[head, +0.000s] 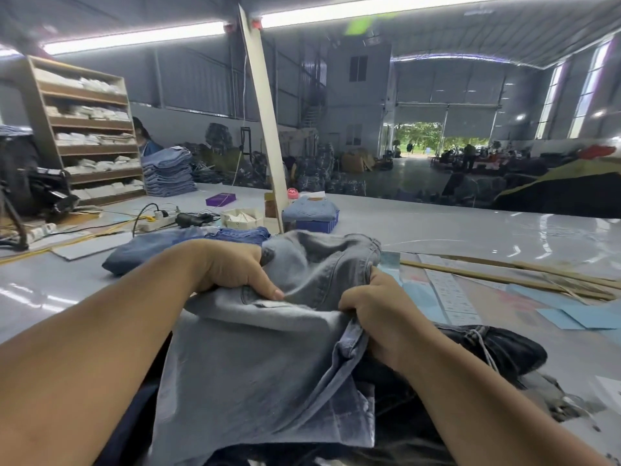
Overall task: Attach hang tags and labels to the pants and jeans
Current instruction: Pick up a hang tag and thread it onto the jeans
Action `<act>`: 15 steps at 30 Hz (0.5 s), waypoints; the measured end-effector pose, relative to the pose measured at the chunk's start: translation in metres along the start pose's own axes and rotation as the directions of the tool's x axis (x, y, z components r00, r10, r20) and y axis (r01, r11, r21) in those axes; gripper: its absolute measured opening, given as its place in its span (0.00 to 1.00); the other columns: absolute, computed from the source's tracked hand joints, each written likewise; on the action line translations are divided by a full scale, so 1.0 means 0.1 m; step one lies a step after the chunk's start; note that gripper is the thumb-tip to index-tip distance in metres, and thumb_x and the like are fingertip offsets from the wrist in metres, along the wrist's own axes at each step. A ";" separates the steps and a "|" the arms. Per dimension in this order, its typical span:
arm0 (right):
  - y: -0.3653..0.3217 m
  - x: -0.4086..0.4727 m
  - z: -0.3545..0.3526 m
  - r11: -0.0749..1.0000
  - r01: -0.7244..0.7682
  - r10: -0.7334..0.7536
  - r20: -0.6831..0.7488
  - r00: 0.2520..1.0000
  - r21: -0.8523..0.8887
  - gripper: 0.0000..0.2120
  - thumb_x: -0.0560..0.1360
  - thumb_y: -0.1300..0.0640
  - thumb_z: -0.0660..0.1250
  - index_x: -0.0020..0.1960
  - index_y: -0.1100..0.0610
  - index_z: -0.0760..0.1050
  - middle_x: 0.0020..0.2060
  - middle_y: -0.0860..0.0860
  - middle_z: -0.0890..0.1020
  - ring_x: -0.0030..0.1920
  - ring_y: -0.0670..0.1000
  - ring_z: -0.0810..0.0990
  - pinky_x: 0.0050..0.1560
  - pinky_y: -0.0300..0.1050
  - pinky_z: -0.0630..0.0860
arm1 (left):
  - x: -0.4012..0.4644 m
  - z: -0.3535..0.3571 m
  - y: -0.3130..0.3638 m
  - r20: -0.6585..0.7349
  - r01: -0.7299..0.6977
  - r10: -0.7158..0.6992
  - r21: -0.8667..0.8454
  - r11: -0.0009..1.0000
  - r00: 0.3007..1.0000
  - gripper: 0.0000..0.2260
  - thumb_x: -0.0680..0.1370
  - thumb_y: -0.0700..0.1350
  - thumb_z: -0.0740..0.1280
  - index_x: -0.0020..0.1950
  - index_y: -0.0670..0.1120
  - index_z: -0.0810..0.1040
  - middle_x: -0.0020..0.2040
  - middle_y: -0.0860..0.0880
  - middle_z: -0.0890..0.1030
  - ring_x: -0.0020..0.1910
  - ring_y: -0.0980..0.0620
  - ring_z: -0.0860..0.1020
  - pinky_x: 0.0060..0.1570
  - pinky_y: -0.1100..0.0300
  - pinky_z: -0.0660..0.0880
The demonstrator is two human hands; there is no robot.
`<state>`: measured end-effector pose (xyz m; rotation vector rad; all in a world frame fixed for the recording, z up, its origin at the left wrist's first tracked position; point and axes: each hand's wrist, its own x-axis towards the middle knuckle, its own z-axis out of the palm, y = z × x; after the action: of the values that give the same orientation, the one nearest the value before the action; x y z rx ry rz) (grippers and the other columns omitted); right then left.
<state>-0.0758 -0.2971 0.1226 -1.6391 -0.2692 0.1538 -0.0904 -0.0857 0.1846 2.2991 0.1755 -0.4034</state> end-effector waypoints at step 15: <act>-0.27 0.61 0.49 0.931 -0.073 0.161 0.225 0.961 -0.358 0.32 0.78 0.30 0.49 0.73 0.48 0.68 0.70 0.49 0.71 0.69 0.49 0.67 0.72 0.50 0.57 | -0.05 -0.83 -0.42 -0.279 -0.023 -0.001 -0.082 0.996 0.960 0.13 0.66 0.45 0.80 0.43 0.40 0.83 0.37 0.44 0.85 0.37 0.50 0.84 0.36 0.59 0.78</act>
<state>-0.0319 -0.2318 0.1489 -1.9913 -0.4089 0.4284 -0.0860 0.0034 0.2107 2.2637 0.3137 -0.0618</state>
